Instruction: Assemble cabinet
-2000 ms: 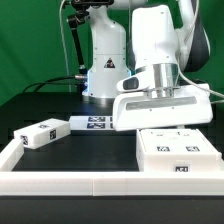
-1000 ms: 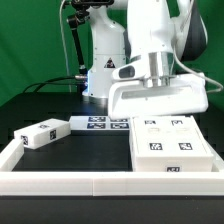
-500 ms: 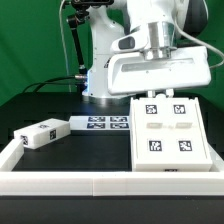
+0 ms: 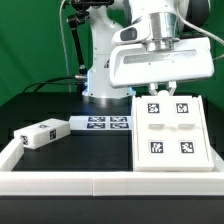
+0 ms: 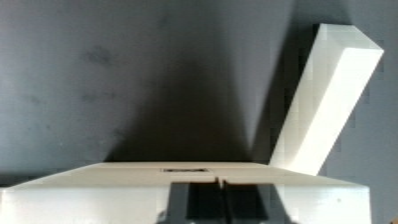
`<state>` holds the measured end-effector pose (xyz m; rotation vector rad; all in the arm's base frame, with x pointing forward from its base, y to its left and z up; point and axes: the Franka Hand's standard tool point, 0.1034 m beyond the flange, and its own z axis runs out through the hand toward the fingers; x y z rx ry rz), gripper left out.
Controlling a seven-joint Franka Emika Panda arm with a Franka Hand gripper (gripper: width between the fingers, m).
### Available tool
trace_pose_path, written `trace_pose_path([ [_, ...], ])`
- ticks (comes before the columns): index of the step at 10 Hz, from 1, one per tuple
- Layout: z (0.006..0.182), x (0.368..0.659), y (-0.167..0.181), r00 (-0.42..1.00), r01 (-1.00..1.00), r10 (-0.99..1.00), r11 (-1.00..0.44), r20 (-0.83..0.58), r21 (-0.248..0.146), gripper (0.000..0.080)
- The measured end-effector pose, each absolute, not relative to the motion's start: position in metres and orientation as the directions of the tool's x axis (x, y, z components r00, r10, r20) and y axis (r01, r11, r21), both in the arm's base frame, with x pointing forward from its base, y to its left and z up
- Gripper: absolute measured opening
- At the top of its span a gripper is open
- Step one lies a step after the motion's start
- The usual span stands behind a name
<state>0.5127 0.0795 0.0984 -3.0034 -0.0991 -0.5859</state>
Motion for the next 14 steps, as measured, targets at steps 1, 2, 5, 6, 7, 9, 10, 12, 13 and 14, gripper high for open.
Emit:
trace_pose_path([
  [1,0.099,0.513,0.080,0.925,0.079,0.048,-0.995,0.376,-0.067,0.0002],
  [2,0.109,0.518,0.082,0.929,0.082,0.049,-0.994,0.366,-0.075,0.0002],
  [5,0.123,0.523,0.078,0.926,0.087,0.053,-0.993,0.373,-0.074,0.0002],
  [6,0.125,0.524,0.080,0.928,0.086,0.051,-0.993,0.370,-0.078,0.0002],
  [7,0.125,0.523,0.082,0.928,0.088,0.052,-0.993,0.369,-0.080,0.0002],
  [9,0.124,0.523,0.082,0.928,0.087,0.051,-0.993,0.368,-0.079,0.0002],
  [10,0.124,0.523,0.082,0.928,0.087,0.052,-0.993,0.368,-0.079,0.0002],
  [12,0.133,0.531,0.086,0.934,0.095,0.057,-0.991,0.353,-0.091,0.0002],
  [13,0.137,0.535,0.088,0.936,0.097,0.058,-0.991,0.347,-0.096,0.0002],
  [14,0.140,0.539,0.089,0.939,0.098,0.058,-0.990,0.339,-0.103,0.0002],
])
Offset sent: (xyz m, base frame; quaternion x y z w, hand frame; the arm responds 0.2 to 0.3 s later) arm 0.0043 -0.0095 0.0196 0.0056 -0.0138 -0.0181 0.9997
